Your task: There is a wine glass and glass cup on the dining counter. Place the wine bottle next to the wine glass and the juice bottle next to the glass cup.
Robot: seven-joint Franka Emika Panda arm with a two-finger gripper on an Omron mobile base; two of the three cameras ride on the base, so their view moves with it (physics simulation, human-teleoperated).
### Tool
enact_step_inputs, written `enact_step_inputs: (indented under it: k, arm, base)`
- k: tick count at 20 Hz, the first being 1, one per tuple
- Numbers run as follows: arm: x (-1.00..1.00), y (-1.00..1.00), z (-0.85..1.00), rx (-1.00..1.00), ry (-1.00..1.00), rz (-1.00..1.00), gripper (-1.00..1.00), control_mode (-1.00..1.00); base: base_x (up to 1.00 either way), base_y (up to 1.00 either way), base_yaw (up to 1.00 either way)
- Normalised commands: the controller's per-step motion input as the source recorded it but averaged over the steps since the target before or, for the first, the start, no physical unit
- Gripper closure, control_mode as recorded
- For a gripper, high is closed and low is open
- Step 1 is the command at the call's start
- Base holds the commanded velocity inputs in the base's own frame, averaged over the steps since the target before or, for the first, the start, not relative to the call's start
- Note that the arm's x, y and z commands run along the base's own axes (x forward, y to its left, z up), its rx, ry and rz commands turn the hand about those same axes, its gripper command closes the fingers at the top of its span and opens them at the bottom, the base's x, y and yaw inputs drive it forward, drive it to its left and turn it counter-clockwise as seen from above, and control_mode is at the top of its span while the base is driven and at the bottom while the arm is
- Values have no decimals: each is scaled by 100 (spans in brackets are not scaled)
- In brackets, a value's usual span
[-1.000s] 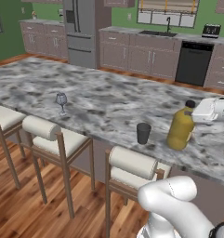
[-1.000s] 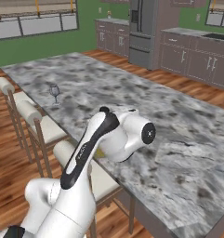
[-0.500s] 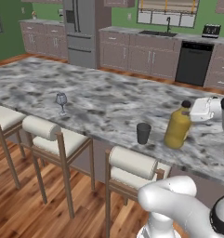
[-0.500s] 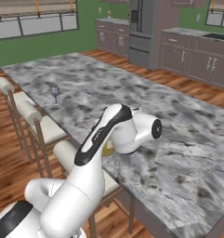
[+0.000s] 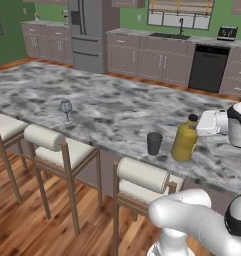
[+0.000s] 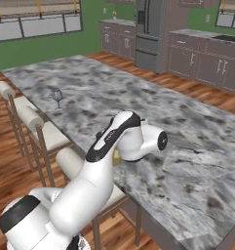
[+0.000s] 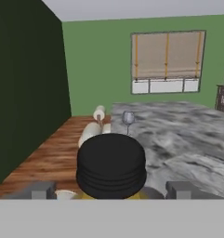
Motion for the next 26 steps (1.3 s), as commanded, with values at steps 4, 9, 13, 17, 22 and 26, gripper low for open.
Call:
enact_step_inputs:
  k: [4,9,13,17,22,26]
  arm:
    - [33,-2,-25,-4,0,0,100,-100]
    - [34,-3,-16,-6,0,0,100,-100]
    - [32,-4,-15,-8,0,0,100,-100]
    - [32,-7,-15,0,0,0,100,-100]
    - [32,-1,-16,1,0,0,100,-100]
    - [30,-1,-15,7,0,0,100,-100]
  base:
    - [0,0,0]
    - [0,0,0]
    - [0,0,0]
    - [0,0,0]
    - [0,0,0]
    - [0,0,0]
